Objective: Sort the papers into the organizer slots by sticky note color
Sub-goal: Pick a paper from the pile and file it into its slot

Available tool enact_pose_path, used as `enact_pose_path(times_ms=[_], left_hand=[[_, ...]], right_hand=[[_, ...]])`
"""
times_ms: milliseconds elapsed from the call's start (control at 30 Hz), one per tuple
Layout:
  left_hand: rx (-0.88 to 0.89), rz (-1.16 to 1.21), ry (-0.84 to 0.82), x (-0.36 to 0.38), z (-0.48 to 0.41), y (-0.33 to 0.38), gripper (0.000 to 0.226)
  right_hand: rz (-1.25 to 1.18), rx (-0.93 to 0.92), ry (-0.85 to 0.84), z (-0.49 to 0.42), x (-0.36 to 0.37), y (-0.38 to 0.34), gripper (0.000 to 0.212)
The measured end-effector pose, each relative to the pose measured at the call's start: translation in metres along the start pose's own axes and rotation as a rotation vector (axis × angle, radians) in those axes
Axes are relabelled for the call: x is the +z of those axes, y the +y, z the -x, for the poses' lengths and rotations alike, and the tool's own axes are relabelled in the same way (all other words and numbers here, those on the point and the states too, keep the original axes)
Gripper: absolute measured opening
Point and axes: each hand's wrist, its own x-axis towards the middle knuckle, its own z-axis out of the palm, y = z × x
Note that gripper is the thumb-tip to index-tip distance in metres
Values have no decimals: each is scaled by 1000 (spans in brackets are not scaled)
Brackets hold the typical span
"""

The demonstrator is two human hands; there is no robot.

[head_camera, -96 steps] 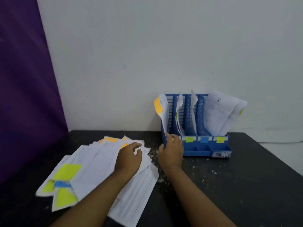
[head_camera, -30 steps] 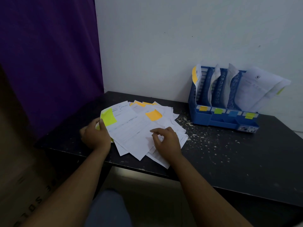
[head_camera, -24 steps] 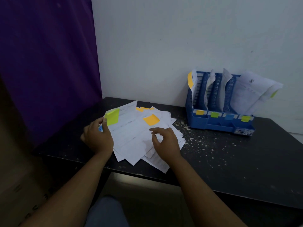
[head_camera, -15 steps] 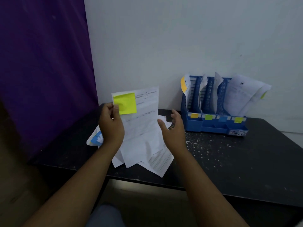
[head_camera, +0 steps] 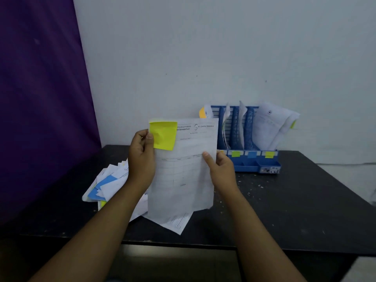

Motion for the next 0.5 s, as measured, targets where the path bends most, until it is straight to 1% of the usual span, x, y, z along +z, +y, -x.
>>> enact_pose_path(times_ms=[100,200,267,333,400,433,467,500], left_hand=[[-33,2,-100,9,-3,8,6],[-61,-94,-229,14,-11,12,14],[-95,-115,-317,19,-17,17,18],[-109,-150,-431,26,-21,28,14],[-152,-198,-581,36,-24,40,7],[-189,-224,-648,42,-25,44,10],[-214,-252,-702,50,-25,49,19],[-228,-274,-737,60,-24,53,28]], right_hand=[[-43,3,75,-5,-16,-4,23],[-57,-12,140,-9,-32,-8,21],[-63,-27,180,-13,-45,-10,17],[-80,-37,220,-17,-59,-14,11],[-65,-65,267,-21,-73,-16,9],[-39,-84,293,-23,-78,-16,8],[14,-111,329,-25,-83,-16,9],[114,-141,383,-28,-87,-15,19]])
